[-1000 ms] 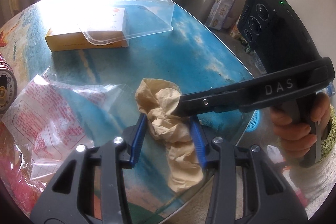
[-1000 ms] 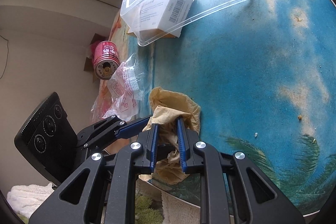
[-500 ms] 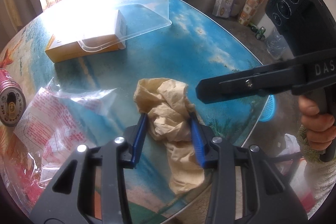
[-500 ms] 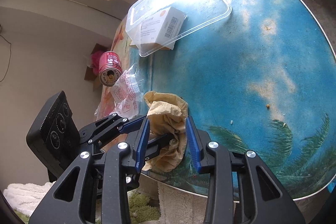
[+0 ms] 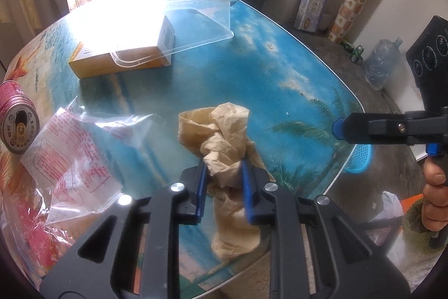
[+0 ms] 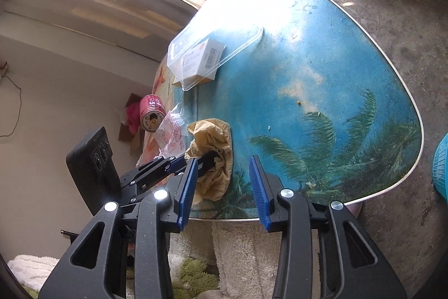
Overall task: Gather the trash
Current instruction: 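Hold the tan paper in the left tool and open the right tool away from it, then grasp the red drink can with the right tool and lift it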
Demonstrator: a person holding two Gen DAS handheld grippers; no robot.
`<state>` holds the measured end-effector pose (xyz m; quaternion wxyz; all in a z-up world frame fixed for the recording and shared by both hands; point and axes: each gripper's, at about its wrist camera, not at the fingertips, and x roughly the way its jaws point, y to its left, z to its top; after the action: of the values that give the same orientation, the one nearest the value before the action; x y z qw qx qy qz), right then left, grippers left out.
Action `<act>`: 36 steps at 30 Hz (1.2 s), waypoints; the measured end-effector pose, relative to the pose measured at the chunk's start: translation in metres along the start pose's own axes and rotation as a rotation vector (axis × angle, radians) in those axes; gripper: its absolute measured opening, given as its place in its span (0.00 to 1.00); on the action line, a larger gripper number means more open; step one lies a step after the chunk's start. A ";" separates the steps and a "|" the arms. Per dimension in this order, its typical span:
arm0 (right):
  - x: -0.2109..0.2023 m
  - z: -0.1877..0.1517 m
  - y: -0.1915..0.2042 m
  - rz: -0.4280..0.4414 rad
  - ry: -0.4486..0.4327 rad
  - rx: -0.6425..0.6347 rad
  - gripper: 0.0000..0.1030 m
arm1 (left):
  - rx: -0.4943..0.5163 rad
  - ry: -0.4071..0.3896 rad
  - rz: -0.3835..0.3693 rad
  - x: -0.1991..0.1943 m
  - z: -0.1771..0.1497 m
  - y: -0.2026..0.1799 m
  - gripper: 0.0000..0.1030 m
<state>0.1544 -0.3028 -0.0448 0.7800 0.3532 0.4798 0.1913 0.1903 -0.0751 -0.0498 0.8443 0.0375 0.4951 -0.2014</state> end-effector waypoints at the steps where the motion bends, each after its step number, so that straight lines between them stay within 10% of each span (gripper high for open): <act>1: -0.001 -0.002 0.000 -0.001 -0.005 0.002 0.37 | -0.007 -0.007 -0.002 -0.002 0.000 0.000 0.17; 20: 0.002 -0.004 0.040 -0.081 -0.040 -0.100 0.49 | -0.173 -0.265 -0.100 -0.126 -0.027 0.046 0.16; 36: 0.082 0.033 0.159 -0.106 0.029 -0.352 0.64 | -0.419 -0.453 0.011 -0.206 -0.074 0.163 0.16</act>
<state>0.2280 -0.1545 0.0312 0.8318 0.1827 0.4680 0.2362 0.1027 0.1560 0.0659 0.9236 -0.1804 0.3250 -0.0938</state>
